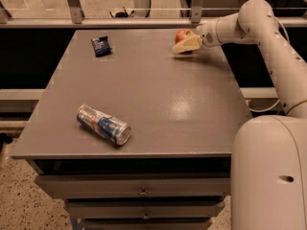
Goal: Move apple near rxbar blueberry
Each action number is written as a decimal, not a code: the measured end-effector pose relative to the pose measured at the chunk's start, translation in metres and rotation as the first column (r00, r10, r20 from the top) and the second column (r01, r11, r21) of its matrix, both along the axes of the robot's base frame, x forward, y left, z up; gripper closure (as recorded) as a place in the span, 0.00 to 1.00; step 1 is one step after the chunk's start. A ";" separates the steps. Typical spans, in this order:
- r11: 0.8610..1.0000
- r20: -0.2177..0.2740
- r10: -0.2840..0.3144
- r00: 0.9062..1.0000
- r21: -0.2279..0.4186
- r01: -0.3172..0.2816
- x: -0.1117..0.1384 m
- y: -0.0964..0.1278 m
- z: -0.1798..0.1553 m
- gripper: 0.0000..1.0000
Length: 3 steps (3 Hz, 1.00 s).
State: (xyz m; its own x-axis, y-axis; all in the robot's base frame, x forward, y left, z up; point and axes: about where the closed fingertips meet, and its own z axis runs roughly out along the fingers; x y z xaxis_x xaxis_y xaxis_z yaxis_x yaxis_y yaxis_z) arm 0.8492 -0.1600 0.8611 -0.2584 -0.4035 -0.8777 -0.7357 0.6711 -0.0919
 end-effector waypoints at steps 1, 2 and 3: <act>1.000 0.012 0.014 1.000 0.003 -0.014 -0.003 0.003 0.006 0.47; 1.000 0.027 0.029 0.999 0.010 -0.030 -0.005 0.007 0.013 0.70; 0.999 0.024 0.034 0.999 0.011 -0.034 -0.005 0.010 0.011 0.93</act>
Offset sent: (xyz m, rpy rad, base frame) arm -0.0113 0.0037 0.0290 0.0172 -0.0538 0.0387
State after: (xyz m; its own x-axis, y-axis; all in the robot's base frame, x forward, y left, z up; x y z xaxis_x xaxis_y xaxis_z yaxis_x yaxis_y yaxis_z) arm 0.8445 -0.1500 0.8721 -0.2236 -0.4018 -0.8880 -0.7557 0.6469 -0.1024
